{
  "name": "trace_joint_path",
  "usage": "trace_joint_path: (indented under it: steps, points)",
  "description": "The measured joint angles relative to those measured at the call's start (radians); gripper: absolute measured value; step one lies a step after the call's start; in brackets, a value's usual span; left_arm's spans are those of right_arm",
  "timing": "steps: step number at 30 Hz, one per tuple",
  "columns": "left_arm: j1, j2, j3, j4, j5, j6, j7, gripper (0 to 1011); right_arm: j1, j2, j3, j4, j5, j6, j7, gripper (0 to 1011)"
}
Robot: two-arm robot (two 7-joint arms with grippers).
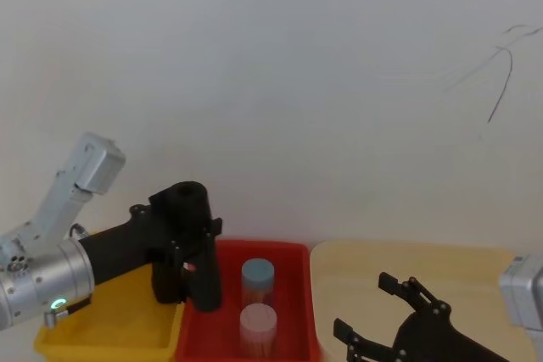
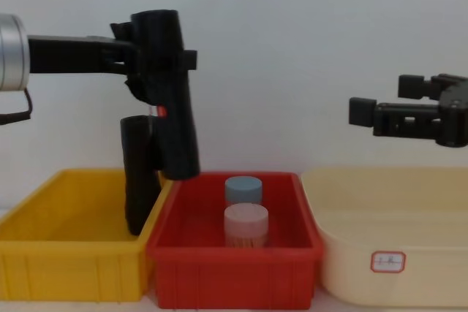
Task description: Pick up the garbage bag with the one hand and transfer it to the other hand.
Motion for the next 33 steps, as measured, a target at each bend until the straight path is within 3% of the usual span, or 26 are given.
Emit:
trace_joint_path:
  steps: [15,33]
  points:
    - [-0.02,0.002,0.042,-0.031,-0.034,0.005,-0.069,519,0.033,-0.008,-0.05,0.002,0.022,0.077,-0.006,1001]
    - [-0.048,-0.007,0.095,-0.044,-0.063,0.002,-0.13,519,0.078,-0.034,-0.108,0.024,0.046,0.097,0.013,1000]
